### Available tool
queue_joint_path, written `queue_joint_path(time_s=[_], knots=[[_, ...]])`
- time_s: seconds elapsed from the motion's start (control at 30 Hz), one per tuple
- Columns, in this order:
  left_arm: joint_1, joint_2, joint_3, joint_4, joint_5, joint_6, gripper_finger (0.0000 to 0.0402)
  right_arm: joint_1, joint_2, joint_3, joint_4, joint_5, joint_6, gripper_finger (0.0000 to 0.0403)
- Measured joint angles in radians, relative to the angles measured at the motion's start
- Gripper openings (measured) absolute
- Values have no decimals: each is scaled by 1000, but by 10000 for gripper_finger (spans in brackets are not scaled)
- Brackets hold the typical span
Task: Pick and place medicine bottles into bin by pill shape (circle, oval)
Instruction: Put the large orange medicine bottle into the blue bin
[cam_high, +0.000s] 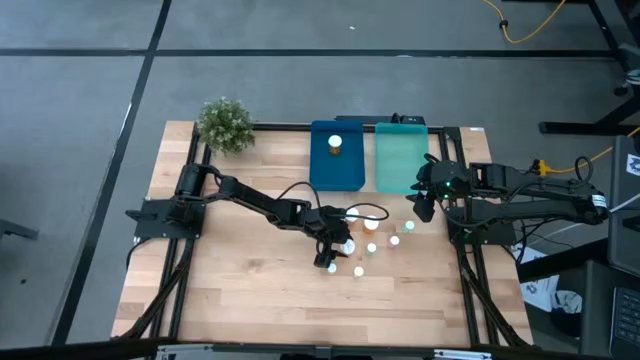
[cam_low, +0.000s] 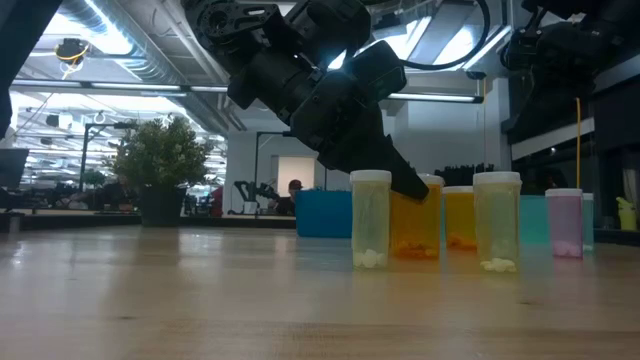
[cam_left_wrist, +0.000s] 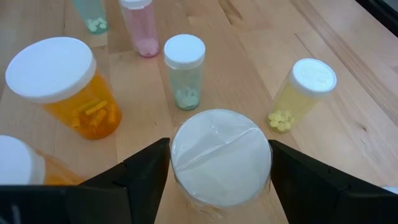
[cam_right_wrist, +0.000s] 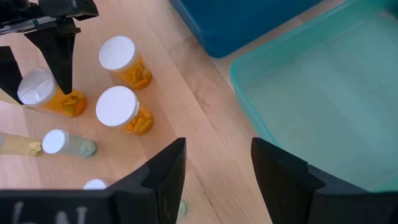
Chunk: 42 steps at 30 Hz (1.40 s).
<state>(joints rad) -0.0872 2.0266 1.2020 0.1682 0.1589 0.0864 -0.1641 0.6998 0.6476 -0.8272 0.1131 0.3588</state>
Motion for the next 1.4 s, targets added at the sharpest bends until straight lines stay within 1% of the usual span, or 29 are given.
queue_joint_path(time_s=[1.07,1.2,1.4], knots=[[0,0,0,0,-1,0,255,0,0,0,0,0,0,183],[-1,0,0,-1,-27,0,239,0,0,0,0,0,0,183],[-3,-2,0,-1,-28,0,187,0,0,0,0,0,0,183]])
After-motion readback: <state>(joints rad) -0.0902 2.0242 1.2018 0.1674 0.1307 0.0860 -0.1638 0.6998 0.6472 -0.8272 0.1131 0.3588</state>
